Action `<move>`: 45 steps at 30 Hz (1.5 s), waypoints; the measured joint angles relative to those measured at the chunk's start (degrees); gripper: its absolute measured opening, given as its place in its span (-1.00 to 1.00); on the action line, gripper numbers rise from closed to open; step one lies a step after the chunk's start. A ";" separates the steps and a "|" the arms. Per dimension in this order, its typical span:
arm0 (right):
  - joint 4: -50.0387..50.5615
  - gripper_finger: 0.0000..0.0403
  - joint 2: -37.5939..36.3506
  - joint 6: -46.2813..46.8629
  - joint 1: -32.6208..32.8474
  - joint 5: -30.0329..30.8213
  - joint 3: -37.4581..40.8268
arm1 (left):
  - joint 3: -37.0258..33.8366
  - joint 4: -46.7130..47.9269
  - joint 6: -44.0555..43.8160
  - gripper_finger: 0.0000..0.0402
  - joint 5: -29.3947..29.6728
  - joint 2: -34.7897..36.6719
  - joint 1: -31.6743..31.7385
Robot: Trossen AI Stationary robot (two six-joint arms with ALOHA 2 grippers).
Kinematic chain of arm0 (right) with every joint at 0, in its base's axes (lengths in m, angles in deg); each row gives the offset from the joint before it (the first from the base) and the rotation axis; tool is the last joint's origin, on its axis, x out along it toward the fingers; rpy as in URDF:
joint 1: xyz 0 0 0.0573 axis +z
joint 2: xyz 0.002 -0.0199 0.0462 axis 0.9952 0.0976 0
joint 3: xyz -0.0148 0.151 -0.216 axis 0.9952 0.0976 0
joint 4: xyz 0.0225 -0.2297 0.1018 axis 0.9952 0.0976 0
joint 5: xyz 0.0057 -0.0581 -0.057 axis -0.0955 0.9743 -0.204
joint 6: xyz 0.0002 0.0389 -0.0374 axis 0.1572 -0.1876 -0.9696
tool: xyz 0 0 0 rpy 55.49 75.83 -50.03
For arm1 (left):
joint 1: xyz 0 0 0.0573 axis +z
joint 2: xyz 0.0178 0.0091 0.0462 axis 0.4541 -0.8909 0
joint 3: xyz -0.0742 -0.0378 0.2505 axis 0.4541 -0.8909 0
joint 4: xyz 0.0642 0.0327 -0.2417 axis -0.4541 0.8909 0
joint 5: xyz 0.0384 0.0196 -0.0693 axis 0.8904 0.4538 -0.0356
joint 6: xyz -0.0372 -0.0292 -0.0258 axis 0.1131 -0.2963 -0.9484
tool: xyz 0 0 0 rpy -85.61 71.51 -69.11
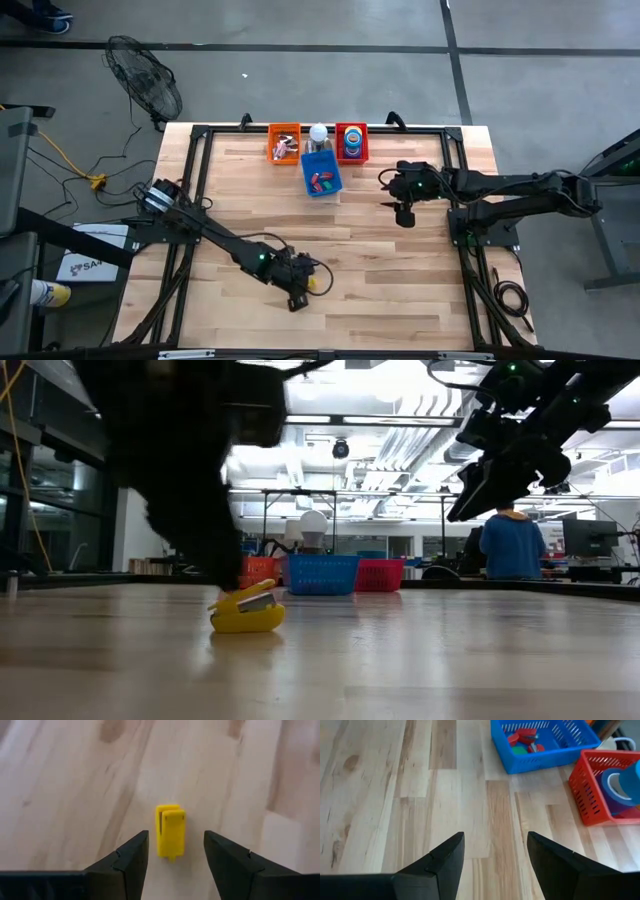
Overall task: Pick and place Stapler, Stapler remover, tape
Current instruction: Put the yellow stapler into the blue basket
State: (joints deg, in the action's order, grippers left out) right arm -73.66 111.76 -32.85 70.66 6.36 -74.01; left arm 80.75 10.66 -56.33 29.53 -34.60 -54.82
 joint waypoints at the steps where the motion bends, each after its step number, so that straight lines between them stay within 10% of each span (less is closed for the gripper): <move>1: 0.23 0.03 -0.09 -0.02 0.00 -0.02 0.00 | 0.14 -0.27 -0.01 -0.08 -0.09 -0.62 -0.02; 21: 0.78 0.03 -0.26 -1.75 0.04 -0.31 -0.02 | 1.06 -3.06 5.33 -0.09 5.57 -6.10 -0.40; 31: 0.78 0.03 -0.24 -2.01 0.04 -0.31 -0.02 | 2.34 -1.74 10.60 -0.70 5.40 -6.51 -0.31; 45: 0.76 0.03 -0.24 -2.44 0.03 -0.31 -0.02 | 9.75 8.26 23.76 -0.72 18.28 -6.33 10.95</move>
State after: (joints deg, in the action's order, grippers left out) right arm -72.90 111.52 -35.30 70.70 6.05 -74.03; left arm 90.51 18.92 -32.58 47.81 -40.93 -43.87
